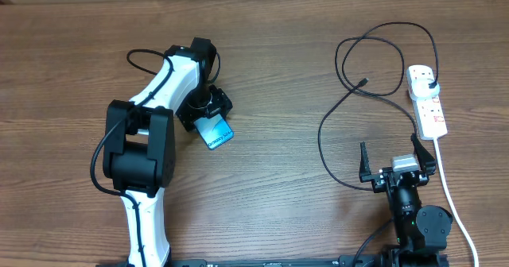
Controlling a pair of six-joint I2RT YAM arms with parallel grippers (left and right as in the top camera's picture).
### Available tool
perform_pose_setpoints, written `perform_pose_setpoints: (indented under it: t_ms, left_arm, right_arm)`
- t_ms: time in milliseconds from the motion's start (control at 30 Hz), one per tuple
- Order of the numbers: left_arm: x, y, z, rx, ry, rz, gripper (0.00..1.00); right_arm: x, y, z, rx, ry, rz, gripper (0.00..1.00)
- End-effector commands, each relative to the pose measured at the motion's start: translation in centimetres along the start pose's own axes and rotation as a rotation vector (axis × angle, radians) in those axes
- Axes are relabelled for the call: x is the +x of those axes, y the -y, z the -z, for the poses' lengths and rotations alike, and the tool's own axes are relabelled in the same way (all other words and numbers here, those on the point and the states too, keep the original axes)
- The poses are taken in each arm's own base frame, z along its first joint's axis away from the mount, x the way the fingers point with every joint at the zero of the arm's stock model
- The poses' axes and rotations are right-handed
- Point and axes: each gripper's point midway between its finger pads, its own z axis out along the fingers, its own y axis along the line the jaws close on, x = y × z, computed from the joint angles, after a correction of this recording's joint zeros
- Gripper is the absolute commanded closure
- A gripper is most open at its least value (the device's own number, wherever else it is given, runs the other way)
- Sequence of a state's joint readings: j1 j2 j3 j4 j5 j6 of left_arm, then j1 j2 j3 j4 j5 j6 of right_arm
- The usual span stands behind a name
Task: Plug charger to phone and switch on socket
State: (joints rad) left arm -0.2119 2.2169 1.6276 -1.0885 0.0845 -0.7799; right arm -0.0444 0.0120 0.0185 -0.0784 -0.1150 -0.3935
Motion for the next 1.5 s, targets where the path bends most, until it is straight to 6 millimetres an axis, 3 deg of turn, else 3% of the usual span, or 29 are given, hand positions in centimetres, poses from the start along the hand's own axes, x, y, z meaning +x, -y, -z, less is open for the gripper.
perform_pose_setpoints:
  t_ms: [0, 267, 867, 1467]
  left_arm:
    - [-0.4, -5.9, -5.9, -0.278, 0.005, 0.058, 0.18]
    - [-0.6, -5.7, -5.9, -0.27, 0.007, 0.032, 0.36]
    - [-0.1, -5.4, -5.6, -0.256, -0.028, -0.009, 0.42]
    - [0.0, -4.4, -2.3, -0.248, -0.072, -0.032, 0.48]
  right_arm:
    - [0.3, 0.1, 0.0, 0.01, -0.001, 0.0, 0.0]
    - [0.3, 0.1, 0.0, 0.01, -0.001, 0.0, 0.0]
    - [0.3, 0.1, 0.0, 0.011, -0.001, 0.0, 0.0]
    - [0.3, 0.1, 0.0, 0.011, -0.001, 0.0, 0.0]
